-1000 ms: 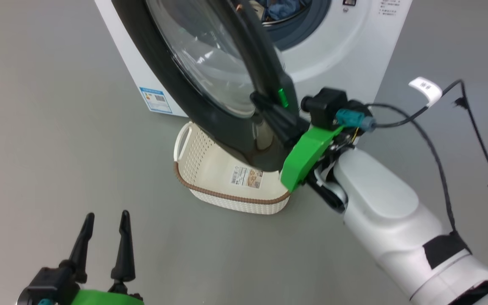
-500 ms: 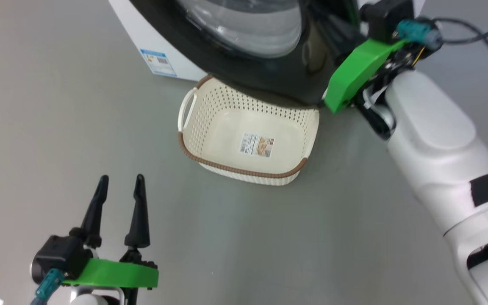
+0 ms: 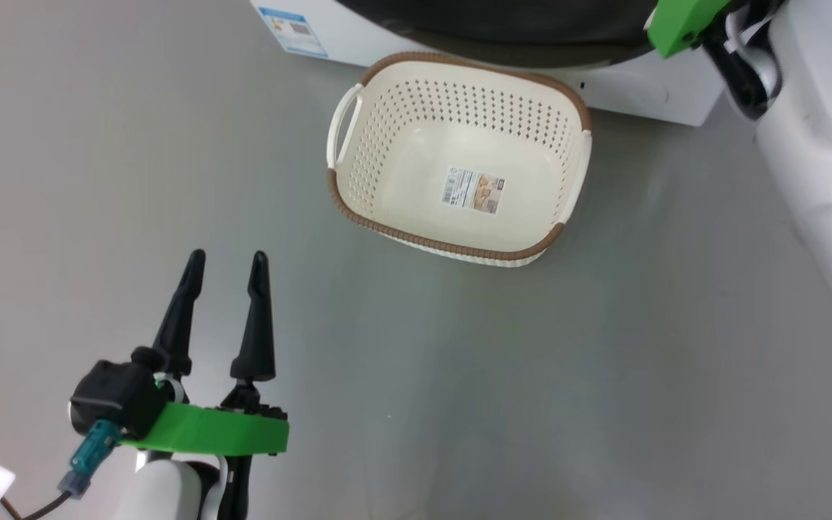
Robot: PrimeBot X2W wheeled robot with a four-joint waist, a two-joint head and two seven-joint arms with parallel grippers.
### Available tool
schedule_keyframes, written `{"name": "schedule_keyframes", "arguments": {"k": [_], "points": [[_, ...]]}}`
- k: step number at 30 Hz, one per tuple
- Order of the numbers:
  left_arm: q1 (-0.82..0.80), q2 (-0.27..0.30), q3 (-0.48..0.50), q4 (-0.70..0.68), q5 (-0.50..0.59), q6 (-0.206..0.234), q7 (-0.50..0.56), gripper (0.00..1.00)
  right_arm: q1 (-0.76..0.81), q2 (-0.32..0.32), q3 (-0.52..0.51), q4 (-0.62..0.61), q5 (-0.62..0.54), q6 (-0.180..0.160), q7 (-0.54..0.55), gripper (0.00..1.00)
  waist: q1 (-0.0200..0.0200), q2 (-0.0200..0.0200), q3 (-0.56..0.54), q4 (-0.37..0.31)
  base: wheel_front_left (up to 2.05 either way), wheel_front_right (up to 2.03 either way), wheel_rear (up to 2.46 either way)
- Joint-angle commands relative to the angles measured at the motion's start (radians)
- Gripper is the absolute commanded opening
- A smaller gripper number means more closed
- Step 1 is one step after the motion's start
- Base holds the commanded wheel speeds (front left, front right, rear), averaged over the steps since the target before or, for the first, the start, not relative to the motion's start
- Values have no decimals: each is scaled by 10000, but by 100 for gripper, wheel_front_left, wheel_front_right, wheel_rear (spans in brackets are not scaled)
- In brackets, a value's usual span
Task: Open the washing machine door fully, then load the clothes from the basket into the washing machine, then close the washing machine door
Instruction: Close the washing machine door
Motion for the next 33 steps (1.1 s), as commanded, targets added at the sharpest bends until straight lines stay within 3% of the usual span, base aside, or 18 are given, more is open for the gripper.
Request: {"name": "schedule_keyframes", "arguments": {"k": [1,10,18,33], "points": [[-217,197,276,-200,14,-53,-81,100,-259,187,-21,-116,-107,12,-83,0,0,-1,251,202,0,0,0],[-562,191,-165,-242,-385,137,-81,100,-1641,-172,-890,859,-408,12,-296,0,0,-1,699,467,0,0,0],[-575,190,-242,-258,-424,226,-81,100,-1985,-76,-1390,1172,-666,12,-341,0,0,-1,810,516,0,0,0],[-529,189,-83,-150,-261,235,-82,100,-301,301,-1311,-214,-633,12,-347,0,0,-1,472,185,0,0,0]]}}
